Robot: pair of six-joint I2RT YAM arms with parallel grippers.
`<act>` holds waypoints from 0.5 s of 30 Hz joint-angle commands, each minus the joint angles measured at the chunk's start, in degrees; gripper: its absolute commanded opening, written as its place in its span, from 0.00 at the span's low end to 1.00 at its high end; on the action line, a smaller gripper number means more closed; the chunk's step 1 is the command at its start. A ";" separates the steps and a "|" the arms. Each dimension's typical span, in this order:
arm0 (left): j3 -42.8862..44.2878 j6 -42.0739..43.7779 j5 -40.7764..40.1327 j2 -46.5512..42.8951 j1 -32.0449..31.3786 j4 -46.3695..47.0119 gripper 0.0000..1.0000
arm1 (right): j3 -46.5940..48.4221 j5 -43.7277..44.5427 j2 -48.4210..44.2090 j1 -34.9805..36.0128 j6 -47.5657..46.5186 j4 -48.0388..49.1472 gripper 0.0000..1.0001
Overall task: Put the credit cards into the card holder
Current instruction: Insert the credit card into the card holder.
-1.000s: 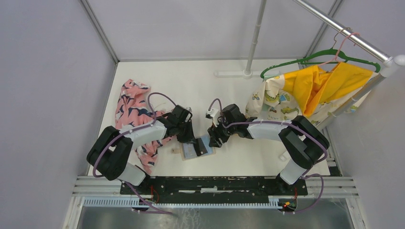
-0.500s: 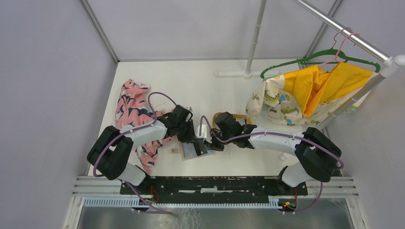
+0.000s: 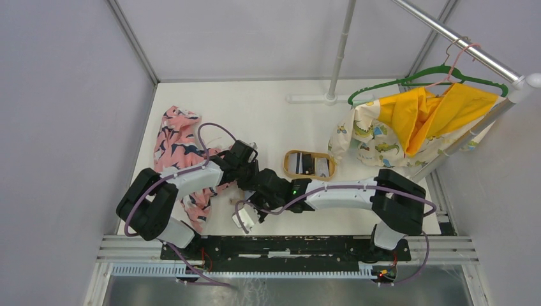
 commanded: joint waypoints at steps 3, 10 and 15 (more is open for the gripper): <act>-0.64 4.40 -2.77 0.49 -0.29 -3.55 0.26 | 4.71 9.23 4.67 1.47 -3.19 1.57 0.05; -0.77 4.40 -2.57 0.48 -0.54 -3.38 0.26 | 2.64 12.77 6.89 1.52 -5.24 2.66 0.06; -0.87 4.40 -2.66 0.26 -0.74 -3.37 0.28 | 1.62 14.94 8.32 1.52 -5.75 2.66 0.06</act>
